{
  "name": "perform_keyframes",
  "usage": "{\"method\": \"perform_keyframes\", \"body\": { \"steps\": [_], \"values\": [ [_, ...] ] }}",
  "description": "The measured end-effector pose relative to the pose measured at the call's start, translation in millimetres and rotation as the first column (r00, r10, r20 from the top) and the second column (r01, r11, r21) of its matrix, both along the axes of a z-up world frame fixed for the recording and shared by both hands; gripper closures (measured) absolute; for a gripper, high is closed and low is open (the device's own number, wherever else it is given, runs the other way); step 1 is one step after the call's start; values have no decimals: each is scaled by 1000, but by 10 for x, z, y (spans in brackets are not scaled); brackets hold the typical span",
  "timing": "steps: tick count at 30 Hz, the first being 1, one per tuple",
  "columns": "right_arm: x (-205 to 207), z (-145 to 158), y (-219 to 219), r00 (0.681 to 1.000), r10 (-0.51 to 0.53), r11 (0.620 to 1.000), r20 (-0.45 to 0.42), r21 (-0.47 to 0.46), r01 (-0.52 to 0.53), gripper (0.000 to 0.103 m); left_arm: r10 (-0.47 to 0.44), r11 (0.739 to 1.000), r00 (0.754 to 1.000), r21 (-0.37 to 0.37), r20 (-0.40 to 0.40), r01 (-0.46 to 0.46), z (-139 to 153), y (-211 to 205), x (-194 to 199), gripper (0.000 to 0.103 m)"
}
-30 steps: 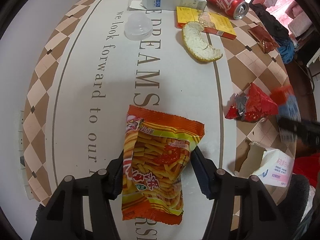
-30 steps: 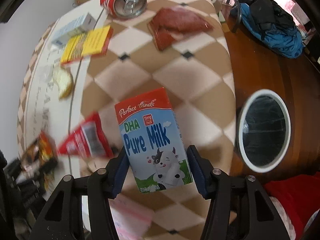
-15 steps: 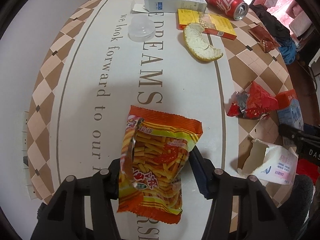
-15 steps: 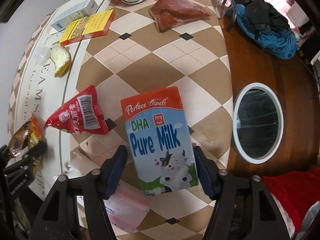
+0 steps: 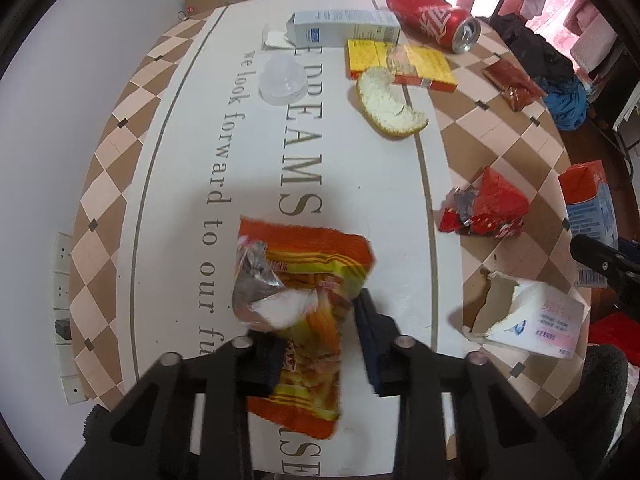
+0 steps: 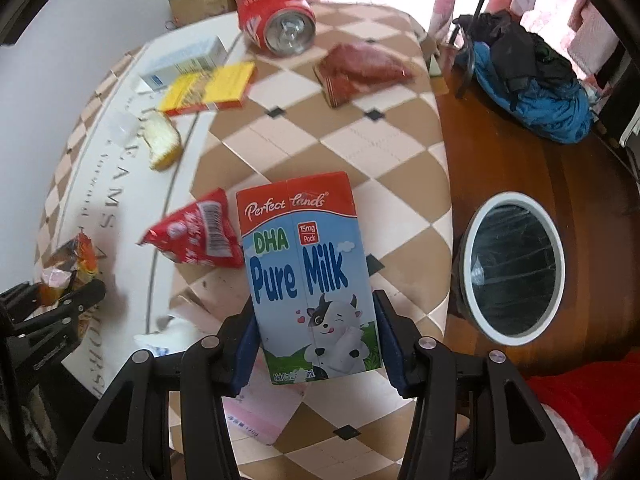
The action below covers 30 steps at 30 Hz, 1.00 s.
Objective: Collect trash
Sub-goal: 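Carry the snack bag with the left tool while the right tool carries the milk carton to the bin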
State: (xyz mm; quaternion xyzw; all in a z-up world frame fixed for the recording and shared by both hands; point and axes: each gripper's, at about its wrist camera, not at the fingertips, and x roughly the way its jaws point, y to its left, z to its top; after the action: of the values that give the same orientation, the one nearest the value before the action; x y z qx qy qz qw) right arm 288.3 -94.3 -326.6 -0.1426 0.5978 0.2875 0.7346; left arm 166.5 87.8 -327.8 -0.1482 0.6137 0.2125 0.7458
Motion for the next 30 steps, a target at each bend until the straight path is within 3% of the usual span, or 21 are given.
{"method": "perform_keyframes", "body": {
  "steps": [1,2,9,15,19,23,26,30],
  "values": [
    [-9,41,-6,1000,0,1000,3,10,0,49,-1,1000,1000,1,6,1,37,-1,12,90],
    [-3,68,-4,1000,1,1000,5,16,-1,49,-3,1000,1000,1,13,3,74,-3,31,91],
    [22,372,-119,1000,-15,995,17,101,13,49,-29,998,997,54,70,26,423,-95,138,91],
    [109,640,-339,998,-59,979,24,195,54,49,-86,993,981,89,172,72,846,-314,287,91],
    [247,816,-611,994,-106,964,31,248,95,49,-157,986,958,101,240,136,1136,-563,551,91],
    [514,988,-1116,979,-199,941,45,287,179,49,-265,964,918,118,296,240,1412,-1018,973,91],
    [738,1022,-1584,955,-292,921,62,287,263,49,-331,944,889,115,318,310,1441,-1373,1322,91],
    [1048,863,-2234,904,-423,880,54,261,397,49,-403,912,860,55,312,407,1201,-1948,1892,91]
  ]
}}
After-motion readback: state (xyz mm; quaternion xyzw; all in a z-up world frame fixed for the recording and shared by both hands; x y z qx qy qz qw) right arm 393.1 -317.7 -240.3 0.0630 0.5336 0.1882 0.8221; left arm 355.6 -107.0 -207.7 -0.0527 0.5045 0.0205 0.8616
